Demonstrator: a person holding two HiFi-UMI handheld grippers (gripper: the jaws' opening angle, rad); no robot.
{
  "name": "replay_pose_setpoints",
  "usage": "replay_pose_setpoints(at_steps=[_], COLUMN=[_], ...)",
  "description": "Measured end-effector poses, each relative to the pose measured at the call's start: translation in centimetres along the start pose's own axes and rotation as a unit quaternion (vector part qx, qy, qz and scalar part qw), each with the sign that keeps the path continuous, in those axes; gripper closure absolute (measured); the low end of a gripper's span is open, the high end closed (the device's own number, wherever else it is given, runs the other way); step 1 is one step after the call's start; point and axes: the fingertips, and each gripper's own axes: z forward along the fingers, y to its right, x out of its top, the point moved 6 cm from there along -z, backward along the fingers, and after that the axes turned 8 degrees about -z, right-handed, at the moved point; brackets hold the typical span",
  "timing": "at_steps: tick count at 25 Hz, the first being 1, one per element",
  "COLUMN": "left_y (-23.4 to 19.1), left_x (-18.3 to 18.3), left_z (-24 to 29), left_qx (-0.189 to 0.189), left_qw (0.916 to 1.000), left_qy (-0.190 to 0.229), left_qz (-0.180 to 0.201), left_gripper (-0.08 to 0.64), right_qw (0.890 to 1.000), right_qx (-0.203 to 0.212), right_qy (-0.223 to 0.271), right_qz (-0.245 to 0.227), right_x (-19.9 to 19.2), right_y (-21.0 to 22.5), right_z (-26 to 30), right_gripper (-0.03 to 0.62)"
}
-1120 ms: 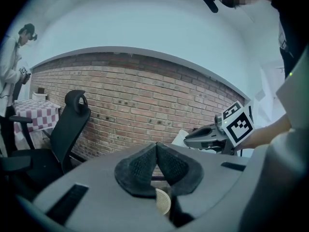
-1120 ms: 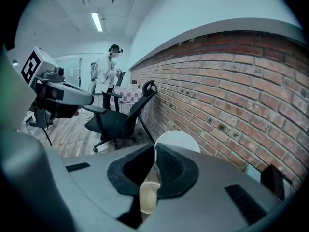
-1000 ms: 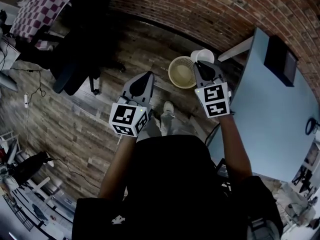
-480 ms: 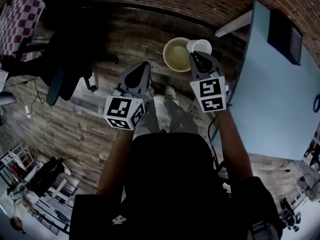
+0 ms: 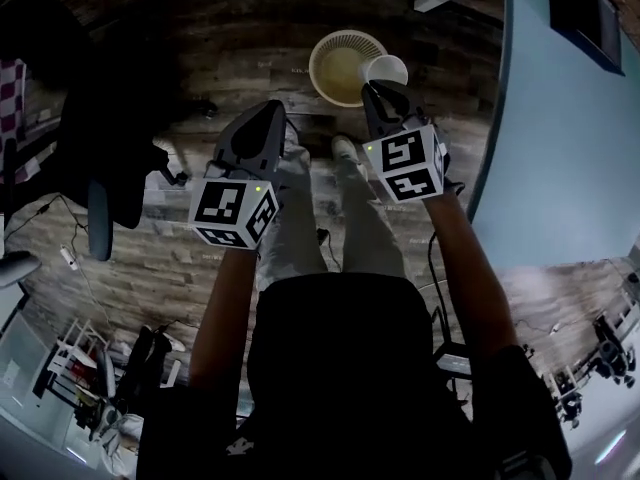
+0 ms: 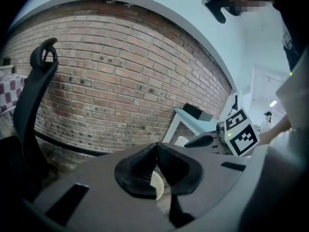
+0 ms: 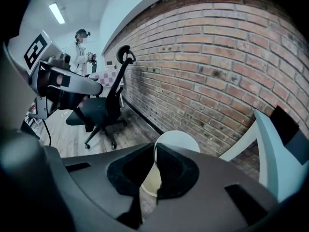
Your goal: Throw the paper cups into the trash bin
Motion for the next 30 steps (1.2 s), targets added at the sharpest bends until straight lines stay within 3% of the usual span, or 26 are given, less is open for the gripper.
replay_pose_setpoints(at_steps=[6,20,26,30], left_y=[-3.7,-8.2,-11.0,-12.7], left_x=[-2.9,-10.3,-15.1,-17.3], left_z=[5.3,14.8,16.0,16.4], left_qx=[-0.031,-0.099,-0.1,-0.096], left_qw=[0.9987,0.992,0.989,0.9874], left_qy=[-0.04,-0.078,-0.109,-0.126], left_qz=[-0.005,0.007,0.004,0.003], left_gripper=[0.551,0.551,0.551,0.551], right_qw=[0.998,0.989,0.985,0.986], right_qx=[-0.017,-0.033,-0.031,-0.022], right_qy=[-0.039,-0.09,-0.116,-0.144], right_qz=[0.043,0.113,0.124,0.085], right_x=[-4.0,-13.6,-18.0,-20.3], right_y=[-0.1,-2.7,-4.5,-6.0], right_z=[4.8,16.3,21.9,25.1], right_gripper=[0.572,0.572,0.572,0.572])
